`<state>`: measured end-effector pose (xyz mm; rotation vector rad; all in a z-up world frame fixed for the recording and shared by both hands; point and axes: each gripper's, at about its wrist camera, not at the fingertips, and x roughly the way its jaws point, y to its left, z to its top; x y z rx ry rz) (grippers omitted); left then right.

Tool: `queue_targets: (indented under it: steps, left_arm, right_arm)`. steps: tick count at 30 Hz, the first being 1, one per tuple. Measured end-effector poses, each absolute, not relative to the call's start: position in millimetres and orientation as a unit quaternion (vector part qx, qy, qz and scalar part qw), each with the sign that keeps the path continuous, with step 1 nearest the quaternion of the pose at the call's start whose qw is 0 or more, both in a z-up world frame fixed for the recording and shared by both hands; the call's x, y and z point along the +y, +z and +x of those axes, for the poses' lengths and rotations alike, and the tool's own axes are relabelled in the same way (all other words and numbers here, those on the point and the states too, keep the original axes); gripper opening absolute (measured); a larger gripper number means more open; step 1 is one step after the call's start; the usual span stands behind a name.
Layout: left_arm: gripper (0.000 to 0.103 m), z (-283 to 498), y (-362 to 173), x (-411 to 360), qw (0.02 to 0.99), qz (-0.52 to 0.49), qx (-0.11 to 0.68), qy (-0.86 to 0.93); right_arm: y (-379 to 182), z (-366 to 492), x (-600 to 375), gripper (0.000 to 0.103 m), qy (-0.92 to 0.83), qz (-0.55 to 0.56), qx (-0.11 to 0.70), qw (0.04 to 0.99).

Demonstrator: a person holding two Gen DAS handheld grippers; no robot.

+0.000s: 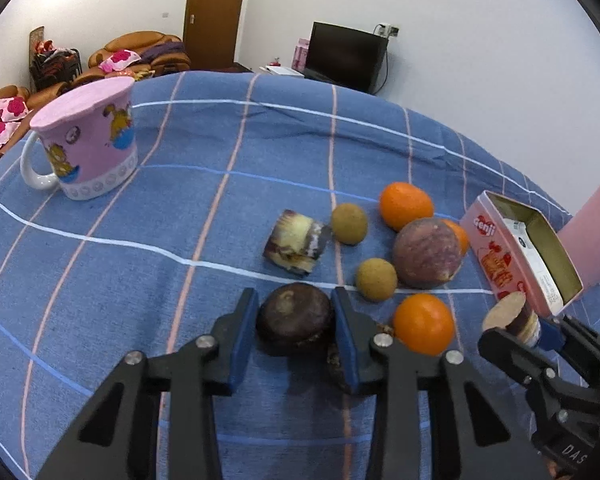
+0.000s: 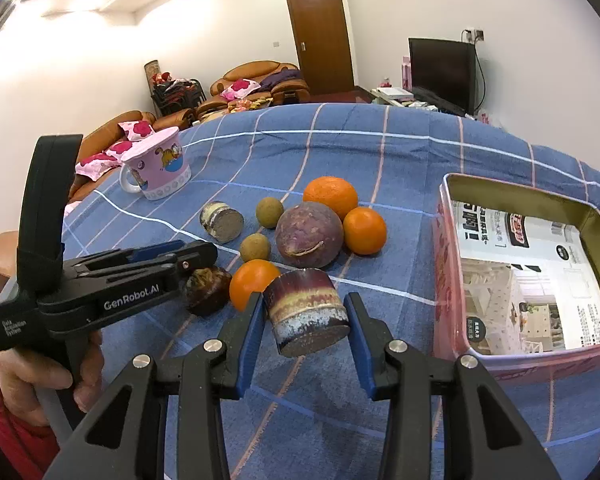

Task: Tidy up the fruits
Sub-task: 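Grasp the cut purple-brown cylinder with the right tool while the left tool grasps a dark brown round fruit, then carry the cylinder with the right tool while the left tool carries the dark fruit into the tin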

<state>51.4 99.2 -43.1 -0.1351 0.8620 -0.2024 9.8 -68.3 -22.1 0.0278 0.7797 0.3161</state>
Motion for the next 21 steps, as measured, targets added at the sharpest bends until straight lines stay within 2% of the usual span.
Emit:
queue_targets:
  steps: [5, 15, 21]
  left_arm:
    - [0.039, 48, -39, 102, 0.910, -0.065, 0.401, -0.085]
    - [0.039, 21, -8, 90, 0.961, -0.017, 0.276, -0.006]
    - [0.039, 15, 0, 74, 0.969, 0.000, 0.247, -0.001]
  right_arm:
    - [-17, 5, -67, 0.043, 0.145, 0.002, 0.353, 0.925]
    - [7, -7, -84, 0.043, 0.104, 0.012, 0.277, 0.955]
    - [11, -7, -91, 0.043, 0.088, 0.005, 0.268, 0.959]
